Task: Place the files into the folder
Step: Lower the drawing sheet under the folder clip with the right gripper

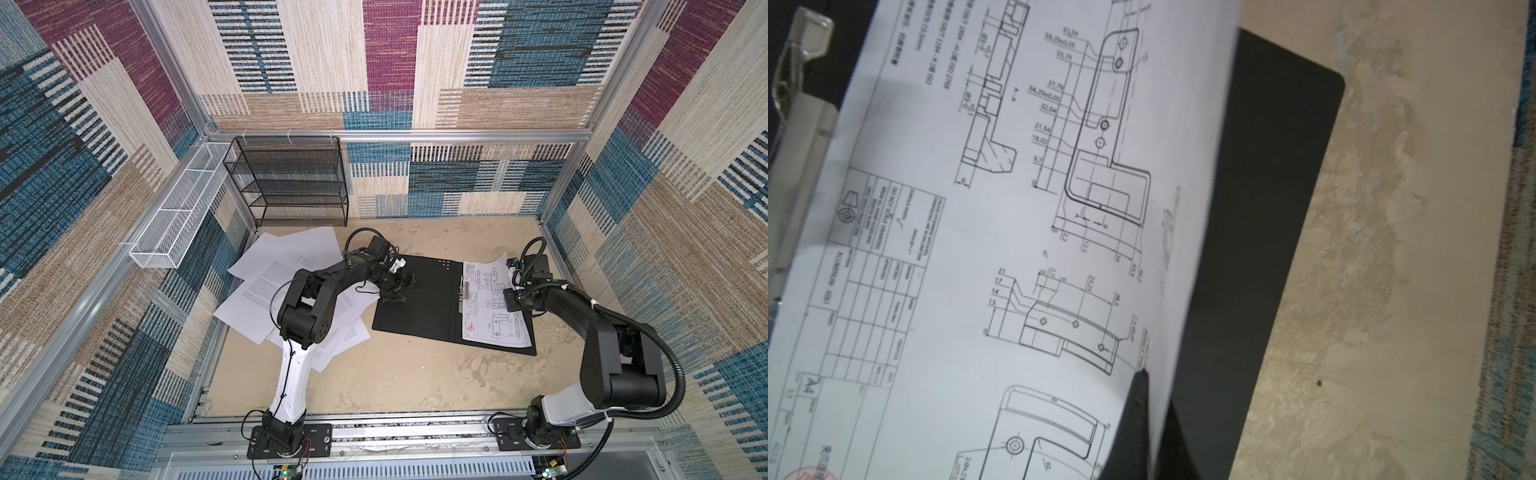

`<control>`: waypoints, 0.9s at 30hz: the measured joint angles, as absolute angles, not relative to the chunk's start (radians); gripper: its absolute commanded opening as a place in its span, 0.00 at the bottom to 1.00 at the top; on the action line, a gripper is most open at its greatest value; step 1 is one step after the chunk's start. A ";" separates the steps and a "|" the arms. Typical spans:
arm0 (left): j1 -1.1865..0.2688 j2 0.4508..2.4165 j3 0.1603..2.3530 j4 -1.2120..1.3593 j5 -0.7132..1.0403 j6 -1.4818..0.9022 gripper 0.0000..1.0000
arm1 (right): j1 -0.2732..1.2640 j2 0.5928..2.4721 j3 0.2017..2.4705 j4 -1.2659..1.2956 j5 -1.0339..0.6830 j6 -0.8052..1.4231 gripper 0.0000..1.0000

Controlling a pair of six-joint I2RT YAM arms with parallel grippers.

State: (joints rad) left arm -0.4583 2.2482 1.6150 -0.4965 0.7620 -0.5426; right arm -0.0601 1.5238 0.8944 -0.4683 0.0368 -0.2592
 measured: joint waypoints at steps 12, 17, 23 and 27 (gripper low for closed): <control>-0.459 2.251 1.618 -0.500 0.763 -0.543 0.97 | -0.060 1.537 0.896 -0.468 0.050 -0.259 0.47; -0.460 2.252 1.619 -0.501 0.765 -0.543 0.97 | -0.060 1.538 0.896 -0.466 0.081 -0.254 1.00; -0.463 2.253 1.623 -0.503 0.765 -0.542 0.97 | -0.060 1.512 0.896 -0.442 0.146 -0.232 1.00; -0.476 2.252 1.645 -0.532 0.742 -0.527 0.97 | -0.063 1.456 0.915 -0.434 0.168 -0.209 1.00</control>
State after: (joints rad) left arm -0.4759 2.2520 1.6455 -0.5320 0.7422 -0.5274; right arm -0.0631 1.4563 0.9154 -0.4343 0.1680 -0.2089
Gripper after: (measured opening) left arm 0.967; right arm 0.995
